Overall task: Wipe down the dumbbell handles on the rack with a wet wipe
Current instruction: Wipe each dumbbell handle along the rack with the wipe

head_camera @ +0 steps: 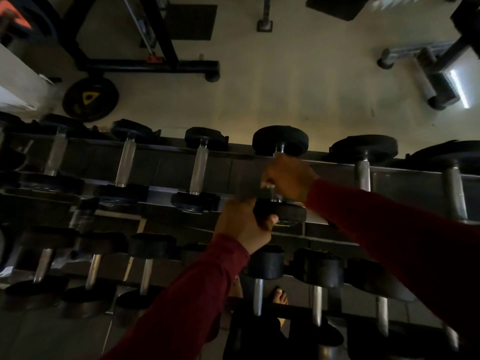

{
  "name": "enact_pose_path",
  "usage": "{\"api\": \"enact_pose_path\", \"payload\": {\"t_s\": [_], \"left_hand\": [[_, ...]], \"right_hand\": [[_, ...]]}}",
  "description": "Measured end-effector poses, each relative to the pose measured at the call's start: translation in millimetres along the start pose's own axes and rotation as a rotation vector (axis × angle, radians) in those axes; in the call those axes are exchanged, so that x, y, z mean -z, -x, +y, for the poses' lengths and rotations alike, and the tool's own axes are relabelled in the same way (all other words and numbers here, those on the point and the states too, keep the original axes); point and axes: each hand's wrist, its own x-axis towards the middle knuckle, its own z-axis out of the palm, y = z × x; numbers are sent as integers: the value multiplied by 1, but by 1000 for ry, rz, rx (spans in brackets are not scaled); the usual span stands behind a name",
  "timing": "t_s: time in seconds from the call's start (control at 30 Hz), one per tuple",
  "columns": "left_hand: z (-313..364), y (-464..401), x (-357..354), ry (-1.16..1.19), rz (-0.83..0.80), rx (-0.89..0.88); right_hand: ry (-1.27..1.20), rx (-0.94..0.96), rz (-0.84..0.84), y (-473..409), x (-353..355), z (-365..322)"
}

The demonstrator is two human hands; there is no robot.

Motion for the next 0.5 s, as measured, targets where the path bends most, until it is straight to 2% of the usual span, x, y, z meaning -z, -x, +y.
{"api": "enact_pose_path", "payload": {"t_s": [0.07,0.1,0.2,0.3,0.33,0.4,0.5], "left_hand": [[2,-2,-1,-185,-83,-207],[7,-5,-2,-278,-125,-298],[34,-18,-8,-573,-211,-511],[66,-35,-27,-958,-323,-561],[76,-39,-34,-1100,-379,-549],[93,-45,-44,-1287,-466,-520],[107,-57,-61,-1311,-551,-436]], "right_hand": [[-304,3,28,17,-7,6],[-459,-63,81,24,-11,12],[-927,-496,290,42,-17,33],[-1624,-952,323,54,-12,40],[-1745,-1047,327,56,-13,43],[-1803,-1140,321,61,-19,50],[-1854,-1208,306,68,-20,54]]}}
